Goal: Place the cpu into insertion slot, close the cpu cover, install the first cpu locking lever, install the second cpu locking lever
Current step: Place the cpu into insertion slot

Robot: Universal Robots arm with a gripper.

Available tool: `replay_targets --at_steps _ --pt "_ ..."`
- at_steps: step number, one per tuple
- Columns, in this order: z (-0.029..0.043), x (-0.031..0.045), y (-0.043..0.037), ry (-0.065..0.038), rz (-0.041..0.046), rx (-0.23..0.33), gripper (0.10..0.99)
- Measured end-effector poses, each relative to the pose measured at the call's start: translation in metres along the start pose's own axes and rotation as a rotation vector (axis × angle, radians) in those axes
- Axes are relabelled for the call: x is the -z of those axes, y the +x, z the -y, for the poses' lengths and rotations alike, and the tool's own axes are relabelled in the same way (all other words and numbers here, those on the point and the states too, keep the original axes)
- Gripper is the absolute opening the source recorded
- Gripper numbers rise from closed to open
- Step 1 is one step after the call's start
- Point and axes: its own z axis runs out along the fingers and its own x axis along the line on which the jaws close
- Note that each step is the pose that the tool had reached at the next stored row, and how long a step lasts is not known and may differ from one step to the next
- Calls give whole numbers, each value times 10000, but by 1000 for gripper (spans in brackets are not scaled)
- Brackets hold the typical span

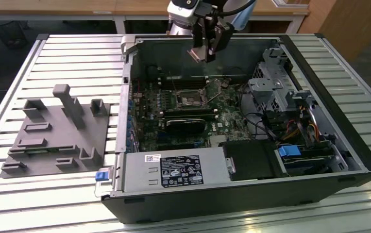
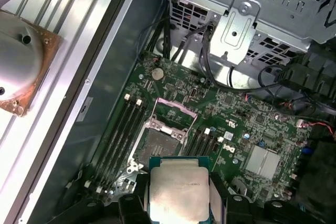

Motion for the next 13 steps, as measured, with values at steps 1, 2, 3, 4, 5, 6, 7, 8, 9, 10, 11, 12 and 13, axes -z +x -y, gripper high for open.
replay_targets --at_steps 1,2,3,4,5,6,7,8,9,10,11,12,13 --pt "1 -8 0 0 0 -1 541" --pt "1 -17 0 0 0 -1 541" --pt "2 -19 0 0 1 0 541" --pt "2 -23 0 0 1 -1 541" --pt "2 -26 0 0 1 0 541" --pt "3 -28 0 1 2 -3 541" --pt "3 -29 -1 0 3 -13 541" --pt "3 -29 -1 1 5 -29 541" --pt "3 -31 -1 -1 7 -61 541" --pt "3 -31 -1 -2 10 -107 541" --pt "3 -32 -1 -4 14 -160 541" --pt "3 -34 -1 -7 24 -283 541" --pt "3 -34 -1 -8 31 -347 541"
